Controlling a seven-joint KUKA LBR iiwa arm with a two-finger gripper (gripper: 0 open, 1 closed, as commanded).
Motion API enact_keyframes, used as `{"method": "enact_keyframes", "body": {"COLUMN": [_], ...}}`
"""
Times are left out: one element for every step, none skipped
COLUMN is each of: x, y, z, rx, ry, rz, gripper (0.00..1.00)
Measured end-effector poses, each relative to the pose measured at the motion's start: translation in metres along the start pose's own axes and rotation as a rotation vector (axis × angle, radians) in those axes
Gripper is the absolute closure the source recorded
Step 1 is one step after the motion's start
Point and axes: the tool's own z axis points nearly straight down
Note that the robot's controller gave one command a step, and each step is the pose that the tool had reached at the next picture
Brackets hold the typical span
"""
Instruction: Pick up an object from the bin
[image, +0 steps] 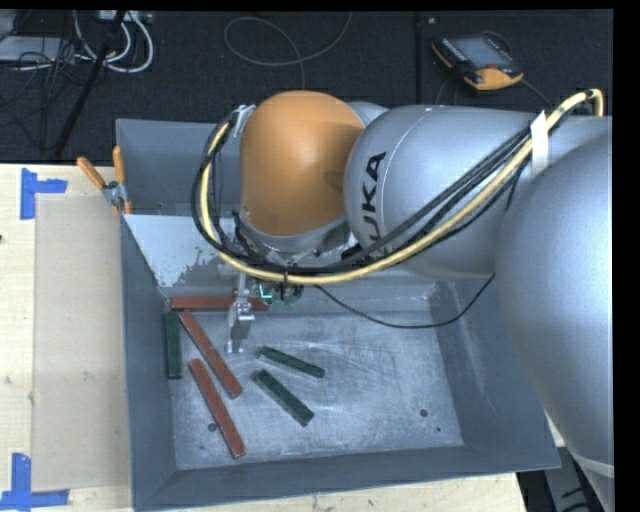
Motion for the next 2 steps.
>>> {"method": "enact_keyframes", "body": {"x": [-0.002, -0.001], "y": [-0.001, -0.051], "z": [-0.005, 0.041], "rx": [-0.001, -0.003], "ry": [-0.007, -0.012], "rz": [0.003, -0.019], "gripper": [0.0, 0.0]}}
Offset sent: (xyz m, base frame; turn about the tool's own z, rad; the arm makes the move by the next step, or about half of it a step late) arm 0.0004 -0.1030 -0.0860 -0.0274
